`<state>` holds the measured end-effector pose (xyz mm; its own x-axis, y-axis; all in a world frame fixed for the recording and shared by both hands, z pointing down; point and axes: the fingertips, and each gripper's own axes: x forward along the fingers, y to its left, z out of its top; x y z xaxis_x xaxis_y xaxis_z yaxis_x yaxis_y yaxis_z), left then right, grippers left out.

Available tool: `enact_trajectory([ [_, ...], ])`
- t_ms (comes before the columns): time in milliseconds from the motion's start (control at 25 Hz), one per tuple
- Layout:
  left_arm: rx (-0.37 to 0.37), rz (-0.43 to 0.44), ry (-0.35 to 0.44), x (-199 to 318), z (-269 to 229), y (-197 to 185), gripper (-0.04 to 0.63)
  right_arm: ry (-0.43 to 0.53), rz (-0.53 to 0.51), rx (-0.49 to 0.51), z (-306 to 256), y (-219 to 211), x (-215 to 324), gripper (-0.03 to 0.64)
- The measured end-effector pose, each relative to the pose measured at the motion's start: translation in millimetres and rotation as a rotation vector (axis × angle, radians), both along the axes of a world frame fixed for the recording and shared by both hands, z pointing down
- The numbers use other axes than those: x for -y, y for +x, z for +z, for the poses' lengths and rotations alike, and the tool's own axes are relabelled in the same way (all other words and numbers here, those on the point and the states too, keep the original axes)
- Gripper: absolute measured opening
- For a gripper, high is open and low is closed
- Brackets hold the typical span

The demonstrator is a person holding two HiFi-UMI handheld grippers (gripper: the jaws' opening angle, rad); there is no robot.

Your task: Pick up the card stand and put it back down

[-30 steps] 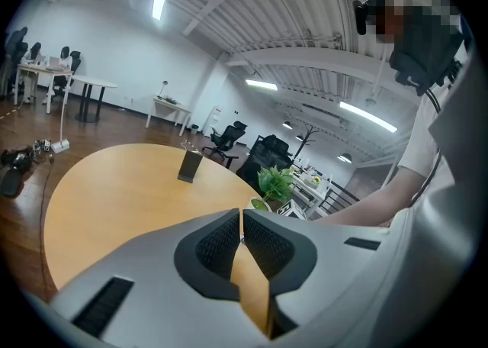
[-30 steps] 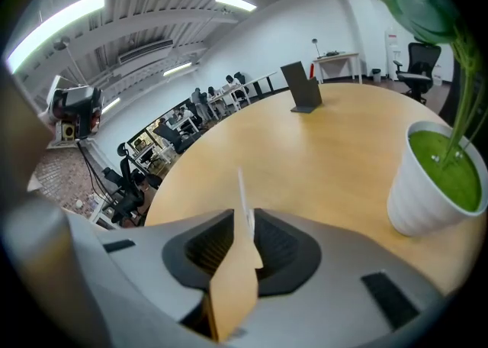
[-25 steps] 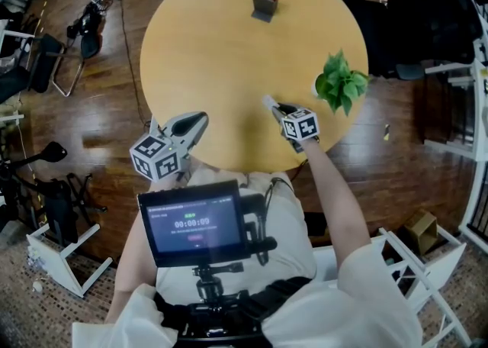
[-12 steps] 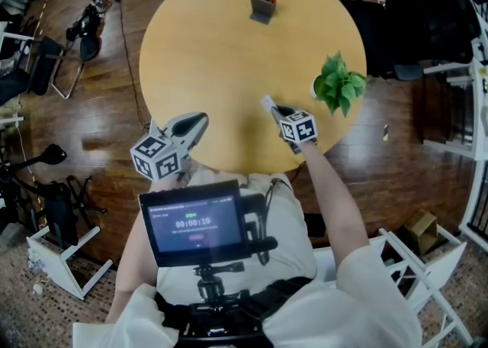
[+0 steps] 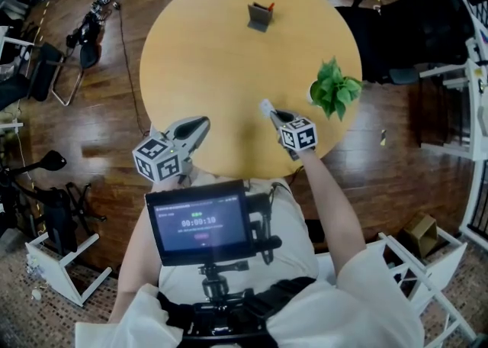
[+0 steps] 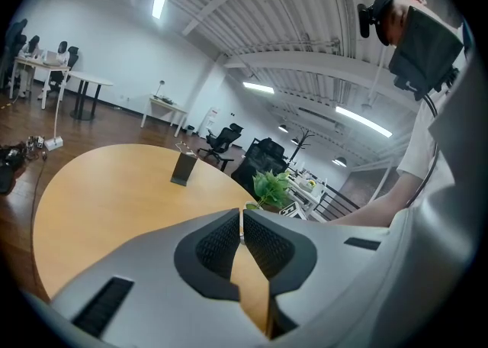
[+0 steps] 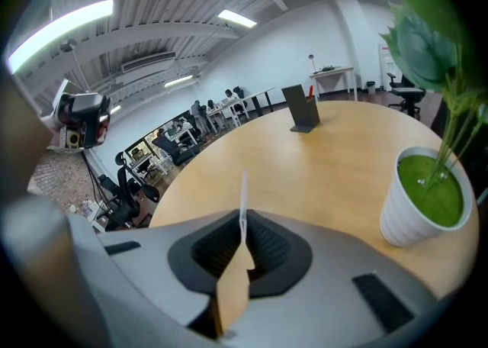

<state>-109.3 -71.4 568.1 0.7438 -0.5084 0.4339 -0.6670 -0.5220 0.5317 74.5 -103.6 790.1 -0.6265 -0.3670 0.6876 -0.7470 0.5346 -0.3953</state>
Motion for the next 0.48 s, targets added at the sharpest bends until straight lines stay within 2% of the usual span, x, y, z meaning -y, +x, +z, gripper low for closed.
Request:
enact_trajectory([
  [320, -0.015, 0.012, 0.022, 0.2, -6.4, 2.1, 0.015, 0.045, 0.091, 0.031, -43.2, 13.1, -0.7, 0.031],
  [480, -0.028, 0.030, 0.034, 1.3, -9.3, 4.3, 0.015, 0.072, 0.178, 0.093, -79.1, 22.9, 2.8, 0.031],
])
